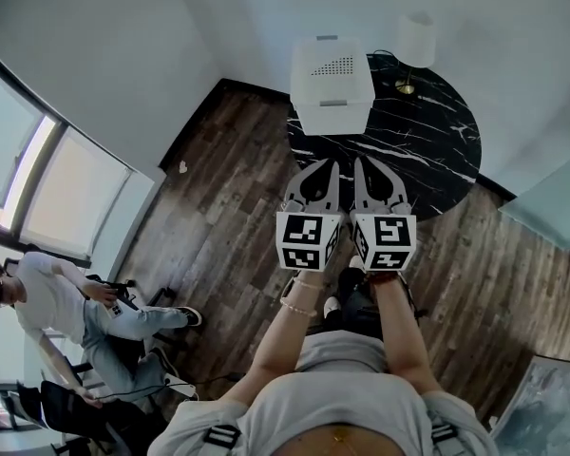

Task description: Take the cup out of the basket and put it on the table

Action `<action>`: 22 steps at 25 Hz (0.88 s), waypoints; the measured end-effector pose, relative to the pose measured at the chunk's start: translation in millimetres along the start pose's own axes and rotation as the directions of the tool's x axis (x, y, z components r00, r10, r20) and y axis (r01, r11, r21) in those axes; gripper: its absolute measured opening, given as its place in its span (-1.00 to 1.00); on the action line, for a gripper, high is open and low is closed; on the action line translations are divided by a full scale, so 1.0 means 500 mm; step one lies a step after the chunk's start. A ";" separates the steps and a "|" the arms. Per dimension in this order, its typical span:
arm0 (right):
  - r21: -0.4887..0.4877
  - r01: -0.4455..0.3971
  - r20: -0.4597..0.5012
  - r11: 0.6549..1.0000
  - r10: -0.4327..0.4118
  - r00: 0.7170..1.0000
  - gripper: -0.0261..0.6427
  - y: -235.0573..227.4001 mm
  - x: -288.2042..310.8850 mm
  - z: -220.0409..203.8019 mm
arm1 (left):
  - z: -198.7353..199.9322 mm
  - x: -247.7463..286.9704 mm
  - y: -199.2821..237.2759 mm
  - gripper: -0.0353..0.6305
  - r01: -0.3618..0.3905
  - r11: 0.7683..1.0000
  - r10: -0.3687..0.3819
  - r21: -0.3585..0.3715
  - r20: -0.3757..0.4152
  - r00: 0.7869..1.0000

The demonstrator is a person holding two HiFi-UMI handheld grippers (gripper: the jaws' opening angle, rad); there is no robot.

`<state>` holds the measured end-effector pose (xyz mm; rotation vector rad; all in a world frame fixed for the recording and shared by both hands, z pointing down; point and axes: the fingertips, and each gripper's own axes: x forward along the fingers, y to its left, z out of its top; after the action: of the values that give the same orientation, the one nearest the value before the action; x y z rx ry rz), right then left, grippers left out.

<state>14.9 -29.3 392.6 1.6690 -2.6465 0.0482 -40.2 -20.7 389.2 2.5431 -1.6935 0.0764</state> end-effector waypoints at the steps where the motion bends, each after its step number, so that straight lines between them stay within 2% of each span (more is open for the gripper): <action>1: -0.002 -0.006 -0.001 1.000 0.006 1.000 -0.89 -0.004 0.012 0.001 | 0.002 0.011 0.004 -0.88 -0.004 1.000 0.004 -0.001 -0.001 1.000; 22: 0.017 -0.168 -0.019 0.986 0.168 0.986 -0.89 -0.102 0.279 0.010 | 0.031 0.254 0.119 -0.88 -0.144 0.990 0.144 -0.003 -0.017 0.989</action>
<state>0.9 -177.5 392.4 1.4363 -2.7718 0.0871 -46.2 -161.9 387.6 2.4059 -1.8669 0.1033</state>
